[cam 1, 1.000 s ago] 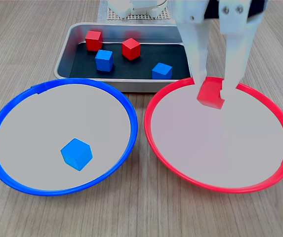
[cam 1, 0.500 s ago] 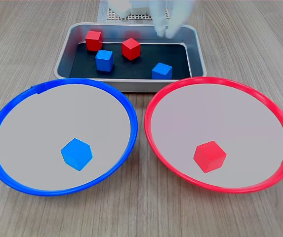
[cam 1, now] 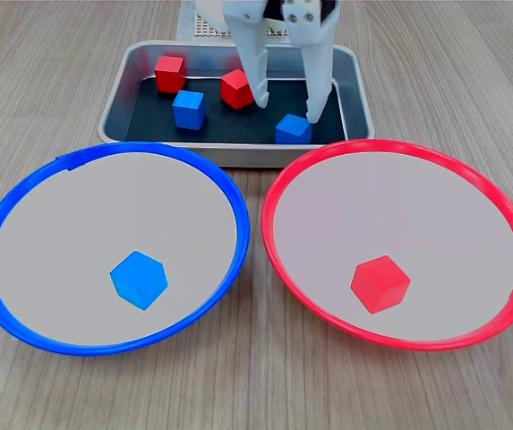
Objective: Move six blocks from tray to matching dishes
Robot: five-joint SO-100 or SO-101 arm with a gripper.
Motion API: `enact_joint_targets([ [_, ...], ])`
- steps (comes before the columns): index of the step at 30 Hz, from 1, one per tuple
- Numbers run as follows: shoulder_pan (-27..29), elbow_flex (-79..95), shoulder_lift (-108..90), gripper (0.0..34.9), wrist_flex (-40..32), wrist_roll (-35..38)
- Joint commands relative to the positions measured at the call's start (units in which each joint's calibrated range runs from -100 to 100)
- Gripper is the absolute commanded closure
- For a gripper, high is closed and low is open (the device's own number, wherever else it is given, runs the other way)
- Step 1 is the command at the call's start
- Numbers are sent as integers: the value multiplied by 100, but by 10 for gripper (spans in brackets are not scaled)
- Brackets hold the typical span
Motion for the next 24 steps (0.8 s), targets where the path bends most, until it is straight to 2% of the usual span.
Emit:
enact_joint_targets([
  [1, -51, -384, 294, 173, -104, -83],
  [6, -51, -429, 575, 179, -211, -78],
  [10, -89, -502, 720, 222, -228, -73],
  [11, -89, -538, 737, 239, -228, -73],
  [14, -98, -675, 754, 346, -186, -83],
  [17, 33, -957, 473, 348, 235, 24],
  [21, 504, -1722, -235, 348, 1580, 347],
  [23, 805, -2141, -440, 348, 1737, 171],
  [24, 984, -2332, -465, 348, 1597, -29],
])
